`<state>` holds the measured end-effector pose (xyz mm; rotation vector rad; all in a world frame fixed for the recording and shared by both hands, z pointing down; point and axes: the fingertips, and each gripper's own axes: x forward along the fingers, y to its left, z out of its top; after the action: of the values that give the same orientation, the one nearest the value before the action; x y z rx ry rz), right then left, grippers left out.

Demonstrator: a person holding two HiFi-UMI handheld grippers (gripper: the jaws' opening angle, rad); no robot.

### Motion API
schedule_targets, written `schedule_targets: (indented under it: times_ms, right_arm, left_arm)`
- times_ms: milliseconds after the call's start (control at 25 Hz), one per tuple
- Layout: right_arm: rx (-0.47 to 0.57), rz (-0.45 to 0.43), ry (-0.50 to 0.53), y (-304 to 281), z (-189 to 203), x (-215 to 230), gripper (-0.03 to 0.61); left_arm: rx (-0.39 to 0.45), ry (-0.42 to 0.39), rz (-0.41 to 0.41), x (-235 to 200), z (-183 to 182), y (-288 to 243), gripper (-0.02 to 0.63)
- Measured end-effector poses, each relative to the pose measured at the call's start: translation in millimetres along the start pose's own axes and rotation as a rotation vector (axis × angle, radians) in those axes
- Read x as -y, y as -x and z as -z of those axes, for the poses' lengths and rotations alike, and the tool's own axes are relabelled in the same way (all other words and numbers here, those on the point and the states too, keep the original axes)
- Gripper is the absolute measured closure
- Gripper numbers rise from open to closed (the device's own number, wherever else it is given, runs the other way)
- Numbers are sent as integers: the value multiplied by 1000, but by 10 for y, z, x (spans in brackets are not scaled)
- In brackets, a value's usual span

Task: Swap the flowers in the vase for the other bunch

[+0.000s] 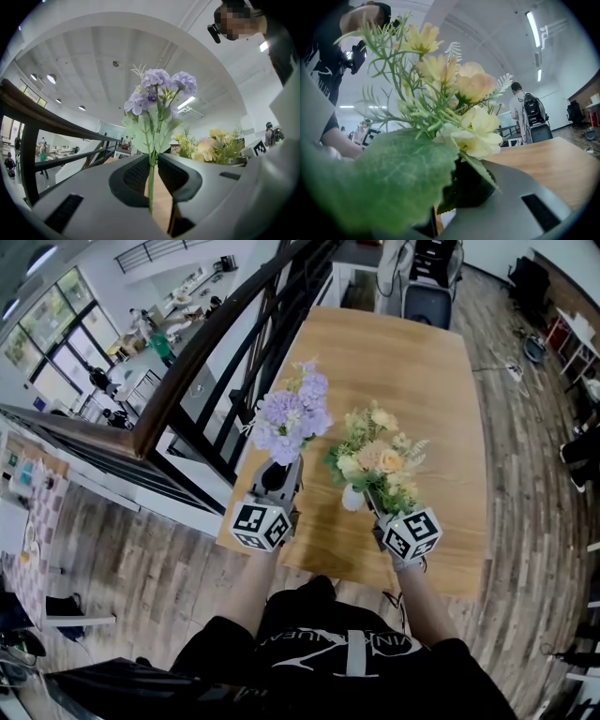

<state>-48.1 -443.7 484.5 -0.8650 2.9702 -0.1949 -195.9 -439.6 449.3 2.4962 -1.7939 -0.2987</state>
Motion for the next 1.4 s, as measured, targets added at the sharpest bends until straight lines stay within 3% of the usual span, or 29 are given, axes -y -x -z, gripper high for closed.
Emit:
schedule_targets:
  times_ms: [960,1400]
  right_arm:
    - [-60,41,65,77,-1,-13,517]
    - [-85,59,64,74,31,-15,425]
  left_arm:
    - [-5,27,-2,26,30,95,554]
    - [-2,36,-2,14,57,105,554]
